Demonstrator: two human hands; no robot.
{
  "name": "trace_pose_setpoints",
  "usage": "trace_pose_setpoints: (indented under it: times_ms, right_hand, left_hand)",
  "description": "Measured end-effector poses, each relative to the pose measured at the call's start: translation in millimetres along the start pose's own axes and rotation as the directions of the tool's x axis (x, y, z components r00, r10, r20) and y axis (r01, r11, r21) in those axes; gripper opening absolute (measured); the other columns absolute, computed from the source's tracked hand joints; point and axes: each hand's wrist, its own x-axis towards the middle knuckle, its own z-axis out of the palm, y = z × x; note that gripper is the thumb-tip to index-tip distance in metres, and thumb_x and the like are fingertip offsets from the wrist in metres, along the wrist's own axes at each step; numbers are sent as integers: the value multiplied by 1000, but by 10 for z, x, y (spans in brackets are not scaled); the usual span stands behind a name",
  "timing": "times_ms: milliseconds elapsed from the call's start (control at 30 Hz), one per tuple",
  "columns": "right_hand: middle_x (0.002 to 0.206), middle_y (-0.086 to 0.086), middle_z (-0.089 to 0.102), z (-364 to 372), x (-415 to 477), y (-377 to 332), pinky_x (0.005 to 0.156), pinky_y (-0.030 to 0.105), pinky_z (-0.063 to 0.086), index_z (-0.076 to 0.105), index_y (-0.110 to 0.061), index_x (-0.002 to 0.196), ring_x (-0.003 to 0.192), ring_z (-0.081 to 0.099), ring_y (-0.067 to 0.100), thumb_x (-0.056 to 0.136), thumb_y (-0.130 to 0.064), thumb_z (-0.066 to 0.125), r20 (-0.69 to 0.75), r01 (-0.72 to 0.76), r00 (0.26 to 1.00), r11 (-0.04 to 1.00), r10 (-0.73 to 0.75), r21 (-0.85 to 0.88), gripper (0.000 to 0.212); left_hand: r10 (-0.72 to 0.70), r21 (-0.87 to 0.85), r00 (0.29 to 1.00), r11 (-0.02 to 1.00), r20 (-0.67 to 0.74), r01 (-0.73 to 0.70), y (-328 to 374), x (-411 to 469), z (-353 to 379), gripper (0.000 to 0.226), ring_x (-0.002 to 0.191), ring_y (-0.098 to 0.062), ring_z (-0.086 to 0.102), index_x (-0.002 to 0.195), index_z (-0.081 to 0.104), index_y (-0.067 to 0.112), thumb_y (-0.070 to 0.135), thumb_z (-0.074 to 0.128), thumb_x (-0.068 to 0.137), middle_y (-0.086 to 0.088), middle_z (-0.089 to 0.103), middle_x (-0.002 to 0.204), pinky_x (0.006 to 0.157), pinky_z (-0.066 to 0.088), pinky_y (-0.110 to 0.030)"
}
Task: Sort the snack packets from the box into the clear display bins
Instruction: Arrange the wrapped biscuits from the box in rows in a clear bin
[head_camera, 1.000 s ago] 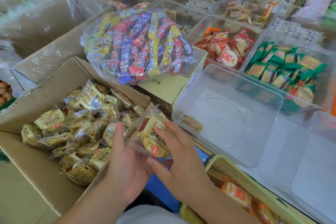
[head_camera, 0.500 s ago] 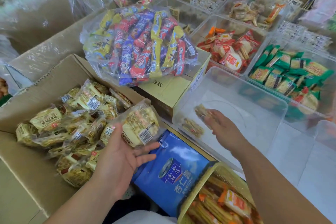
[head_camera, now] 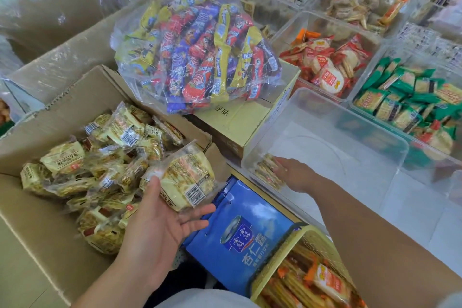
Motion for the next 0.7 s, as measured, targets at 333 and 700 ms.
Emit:
trace_pose_setpoints:
  times_ms: [333, 700]
  right_hand:
    - [166, 5, 26, 0, -111, 61, 115, 38, 27, 12, -37, 161, 149, 31, 29, 107, -40, 43, 72, 4, 997, 969, -23, 245, 63]
    - [120, -15, 70, -138, -1296, -609, 88, 31, 57, 70, -46, 112, 109, 68, 11, 85, -67, 50, -243, 286, 958, 446, -152, 848, 40]
  left_hand:
    - [-2, 92, 995, 996, 102, -8, 60, -6, 89, 65, 100, -36, 75, 138, 53, 35, 72, 34, 88, -11, 74, 125, 81, 55, -47]
    - [327, 743, 840, 399, 433, -538, -42, 20, 177, 39, 136, 4, 47, 114, 76, 44, 25, 84, 80, 25, 58, 140, 113, 39, -23]
